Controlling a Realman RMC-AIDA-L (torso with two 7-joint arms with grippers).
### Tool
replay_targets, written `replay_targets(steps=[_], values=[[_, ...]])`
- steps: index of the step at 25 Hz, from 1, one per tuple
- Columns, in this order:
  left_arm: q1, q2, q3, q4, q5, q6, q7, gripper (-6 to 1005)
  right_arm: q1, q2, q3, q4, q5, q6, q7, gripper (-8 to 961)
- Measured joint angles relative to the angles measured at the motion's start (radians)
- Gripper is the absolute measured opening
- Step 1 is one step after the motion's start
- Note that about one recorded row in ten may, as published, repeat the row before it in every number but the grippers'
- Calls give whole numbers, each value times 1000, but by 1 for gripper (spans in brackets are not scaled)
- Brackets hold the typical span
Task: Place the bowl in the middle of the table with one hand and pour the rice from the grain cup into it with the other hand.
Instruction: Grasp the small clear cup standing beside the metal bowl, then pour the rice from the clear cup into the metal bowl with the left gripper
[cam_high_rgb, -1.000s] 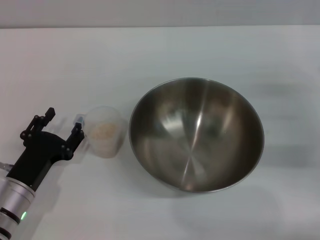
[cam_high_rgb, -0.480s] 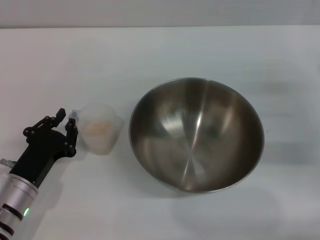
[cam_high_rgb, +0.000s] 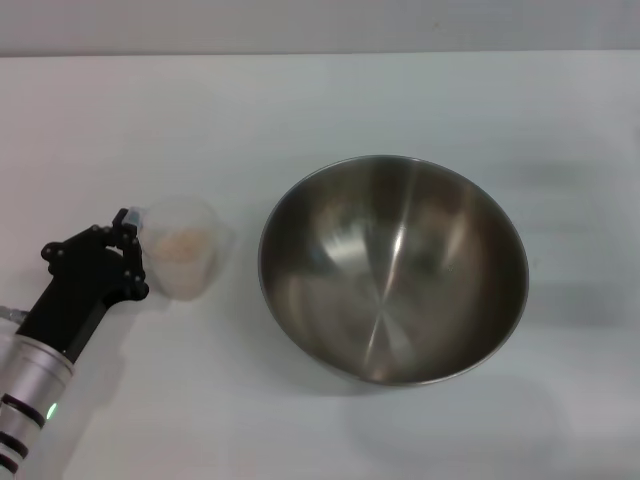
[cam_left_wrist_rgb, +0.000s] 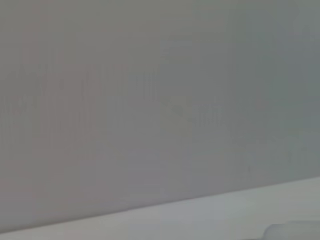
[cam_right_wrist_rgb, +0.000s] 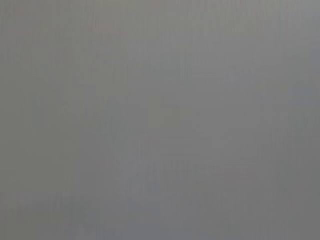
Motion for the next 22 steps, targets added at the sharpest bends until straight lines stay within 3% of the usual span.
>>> replay_targets(steps=[7, 11, 22], values=[[-33, -2, -25, -23, 0, 82, 87, 24, -5, 4, 26, -1, 0, -7, 0, 524], [-84, -2, -32, -53, 8, 215, 346, 29, -5, 5, 28, -1, 0, -18, -3, 524], [-190, -3, 94, -52, 12, 262, 872, 42, 5, 6, 40, -4, 0, -60, -8, 523]])
